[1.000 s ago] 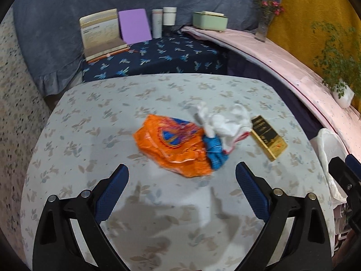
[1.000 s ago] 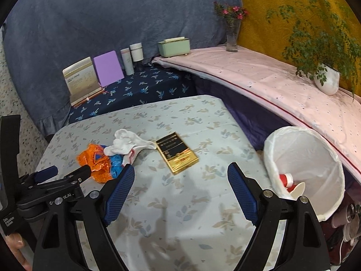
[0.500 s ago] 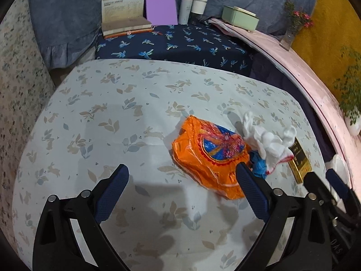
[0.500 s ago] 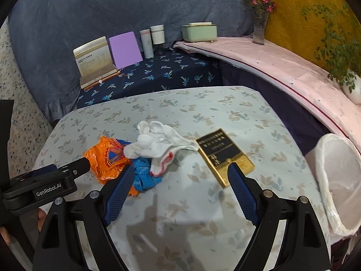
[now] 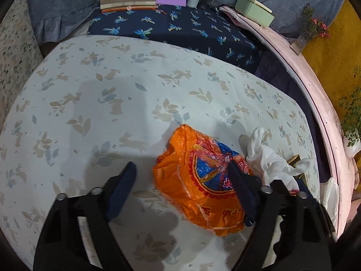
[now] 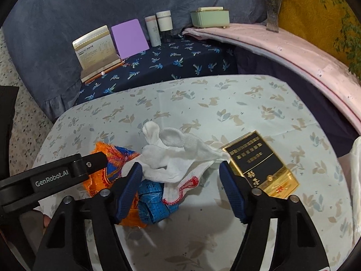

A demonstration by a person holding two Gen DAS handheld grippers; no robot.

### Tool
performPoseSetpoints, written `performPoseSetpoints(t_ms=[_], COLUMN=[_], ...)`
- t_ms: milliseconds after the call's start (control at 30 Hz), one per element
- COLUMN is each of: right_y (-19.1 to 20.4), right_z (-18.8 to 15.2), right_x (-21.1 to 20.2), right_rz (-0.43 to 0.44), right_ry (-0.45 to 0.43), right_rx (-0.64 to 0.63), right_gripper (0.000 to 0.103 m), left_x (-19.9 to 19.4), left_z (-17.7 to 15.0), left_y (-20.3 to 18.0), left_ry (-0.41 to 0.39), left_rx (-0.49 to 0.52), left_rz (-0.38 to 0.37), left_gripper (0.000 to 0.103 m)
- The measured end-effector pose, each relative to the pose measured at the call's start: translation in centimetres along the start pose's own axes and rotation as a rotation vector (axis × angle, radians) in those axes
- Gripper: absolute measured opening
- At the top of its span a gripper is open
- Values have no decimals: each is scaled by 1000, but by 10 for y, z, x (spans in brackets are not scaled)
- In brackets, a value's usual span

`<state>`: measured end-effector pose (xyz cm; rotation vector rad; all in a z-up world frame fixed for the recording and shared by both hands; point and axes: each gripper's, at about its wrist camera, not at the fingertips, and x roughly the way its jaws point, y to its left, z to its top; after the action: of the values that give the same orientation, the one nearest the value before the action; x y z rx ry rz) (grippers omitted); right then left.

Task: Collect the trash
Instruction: 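Grasp the orange plastic bag with the left tool while the right tool grasps the white gloves, then carry the orange bag to the wastebasket with the left tool while the right tool carries the gloves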

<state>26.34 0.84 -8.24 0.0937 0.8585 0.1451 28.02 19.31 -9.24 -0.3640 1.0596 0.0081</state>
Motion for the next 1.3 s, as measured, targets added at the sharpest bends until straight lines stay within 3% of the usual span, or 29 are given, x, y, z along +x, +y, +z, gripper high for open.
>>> performPoseSetpoints(t_ms=[33, 133, 167, 267, 367, 867, 1100, 1300], right_y=[0, -2, -2, -4, -8, -45, -80, -121], right_z=[-1, -4, -5, -7, -8, 15, 19, 11], right_x=[4, 10, 11, 10, 5, -88, -139, -173], right_rz=[3, 20, 23, 27, 34, 17, -21, -69], right_ry=[9, 26, 26, 30, 25, -165, -255, -306], right_rx=[-2, -3, -3, -13, -12, 28, 63, 107], right_gripper=[56, 38, 32, 14, 11, 10, 10, 10], left_x=[4, 7, 7, 5, -5, -94, -134, -148], left_z=[0, -2, -2, -1, -2, -3, -15, -33], left_y=[-1, -5, -5, -3, -7, -70, -117, -163], left_ry=[17, 11, 17, 15, -9, -159, -222, -231], left_rx=[4, 22, 24, 8, 28, 153, 229, 297], left_rz=[-11, 1, -6, -38, -42, -121, -162, -195], left_gripper=[61, 35, 20, 16, 13, 10, 10, 10])
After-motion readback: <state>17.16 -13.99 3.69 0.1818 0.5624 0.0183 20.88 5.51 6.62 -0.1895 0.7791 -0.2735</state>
